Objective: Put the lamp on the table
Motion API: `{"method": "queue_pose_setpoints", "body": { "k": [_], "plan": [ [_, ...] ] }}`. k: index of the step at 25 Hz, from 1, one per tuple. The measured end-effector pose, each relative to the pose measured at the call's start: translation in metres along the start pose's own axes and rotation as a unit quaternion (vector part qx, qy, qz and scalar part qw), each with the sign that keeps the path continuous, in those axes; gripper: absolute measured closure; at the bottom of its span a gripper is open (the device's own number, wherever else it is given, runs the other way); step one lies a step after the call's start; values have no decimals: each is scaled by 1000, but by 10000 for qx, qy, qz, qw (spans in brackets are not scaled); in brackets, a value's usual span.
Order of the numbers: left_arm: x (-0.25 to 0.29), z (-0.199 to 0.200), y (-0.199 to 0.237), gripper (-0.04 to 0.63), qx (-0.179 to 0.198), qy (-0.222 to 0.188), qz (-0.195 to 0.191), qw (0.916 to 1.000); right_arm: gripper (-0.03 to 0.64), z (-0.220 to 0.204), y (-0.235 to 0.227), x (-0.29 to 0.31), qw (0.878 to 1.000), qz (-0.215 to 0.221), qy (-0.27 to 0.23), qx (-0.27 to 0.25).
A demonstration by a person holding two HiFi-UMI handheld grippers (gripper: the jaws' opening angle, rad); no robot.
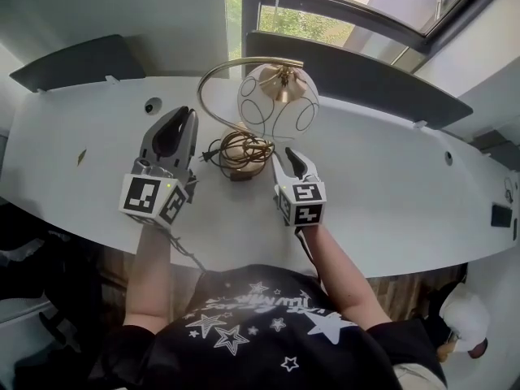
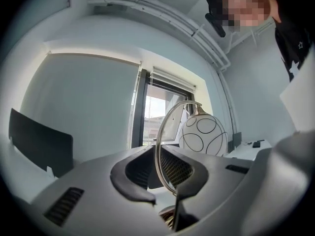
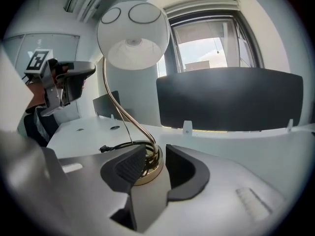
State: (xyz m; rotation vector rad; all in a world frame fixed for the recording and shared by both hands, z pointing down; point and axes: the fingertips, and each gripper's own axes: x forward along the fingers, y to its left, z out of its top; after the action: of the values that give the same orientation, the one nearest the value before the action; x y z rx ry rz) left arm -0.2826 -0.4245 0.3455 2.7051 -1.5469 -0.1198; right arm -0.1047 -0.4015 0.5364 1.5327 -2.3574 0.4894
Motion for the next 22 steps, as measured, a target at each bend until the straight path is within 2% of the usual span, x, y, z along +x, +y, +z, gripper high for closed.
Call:
{"method": "queue_pose_setpoints", "body": {
  "k": [9,12,20,22],
  "plan": [
    [-56,-7,-13,561,-23,100,801,9967,514,27,-10,-56,9970,210,-745,55],
    [-67,-10,-36,561,55,76,913,9958,515,29,-24,-79,9959,157,-885,-139],
    [-95,-11,-118,561,91,6,1319,9912,520,26,-43,-141,9925,753,-886,-375],
    [-102,-10,-139,561,155,32,1389,9902,536,28,-52,-157,9909,765,-1000,-482]
  ]
}}
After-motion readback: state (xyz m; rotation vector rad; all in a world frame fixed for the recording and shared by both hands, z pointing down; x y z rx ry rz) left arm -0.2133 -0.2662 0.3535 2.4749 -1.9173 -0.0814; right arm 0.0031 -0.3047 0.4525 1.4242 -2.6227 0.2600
